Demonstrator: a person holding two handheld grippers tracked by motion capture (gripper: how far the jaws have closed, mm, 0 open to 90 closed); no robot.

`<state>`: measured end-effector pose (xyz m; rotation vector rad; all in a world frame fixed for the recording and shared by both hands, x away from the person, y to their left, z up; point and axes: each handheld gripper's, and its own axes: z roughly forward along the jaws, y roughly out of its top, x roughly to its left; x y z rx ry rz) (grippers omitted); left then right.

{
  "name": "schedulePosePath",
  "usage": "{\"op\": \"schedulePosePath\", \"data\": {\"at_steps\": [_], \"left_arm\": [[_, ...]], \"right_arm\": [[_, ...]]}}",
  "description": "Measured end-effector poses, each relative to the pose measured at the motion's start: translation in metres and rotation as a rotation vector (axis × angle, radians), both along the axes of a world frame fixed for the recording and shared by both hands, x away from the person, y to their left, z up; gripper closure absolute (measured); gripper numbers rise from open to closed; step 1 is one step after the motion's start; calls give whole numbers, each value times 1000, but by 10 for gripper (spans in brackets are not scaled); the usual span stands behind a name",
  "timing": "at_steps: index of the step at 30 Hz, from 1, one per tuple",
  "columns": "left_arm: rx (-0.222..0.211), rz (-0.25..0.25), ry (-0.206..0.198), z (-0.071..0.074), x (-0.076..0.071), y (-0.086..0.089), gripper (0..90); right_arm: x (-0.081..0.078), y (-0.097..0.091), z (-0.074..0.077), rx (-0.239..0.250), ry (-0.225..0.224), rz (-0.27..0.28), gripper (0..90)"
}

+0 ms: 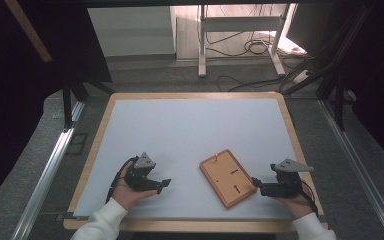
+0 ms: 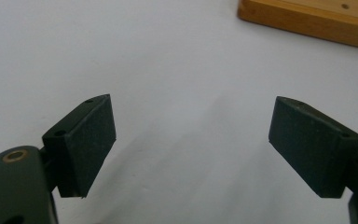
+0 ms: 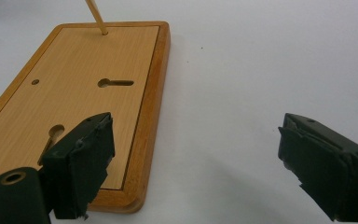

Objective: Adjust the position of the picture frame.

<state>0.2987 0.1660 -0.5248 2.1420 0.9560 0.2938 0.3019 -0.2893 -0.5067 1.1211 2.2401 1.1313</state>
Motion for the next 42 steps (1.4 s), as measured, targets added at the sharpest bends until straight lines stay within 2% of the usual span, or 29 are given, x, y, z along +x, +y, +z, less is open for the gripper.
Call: {"op": "schedulePosePath", "data": {"at_steps": [4, 7, 10, 14, 24, 30, 38, 42], "left_arm": [[2, 3, -2, -1, 1, 1, 146], [1, 2, -6, -1, 1, 0, 147], [3, 0, -16, 0, 0, 0, 149], [12, 4, -17, 0, 0, 3, 150], [6, 2, -6, -2, 3, 2, 154], [12, -4, 0, -3, 3, 1, 154], [7, 10, 10, -5, 5, 2, 153], [21, 2, 23, -8, 6, 0, 153]], "right_arm": [[0, 1, -1, -11, 0, 12, 112], [-2, -1, 0, -14, -29, 21, 122], [-3, -1, 1, -16, -33, 21, 125], [-1, -2, 0, -22, -22, 19, 127], [1, -1, 0, 1, -1, 41, 153], [0, 4, 7, -10, -27, 68, 167], [3, 10, 14, 0, -37, 91, 173], [5, 15, 18, -6, -40, 108, 178]]}}
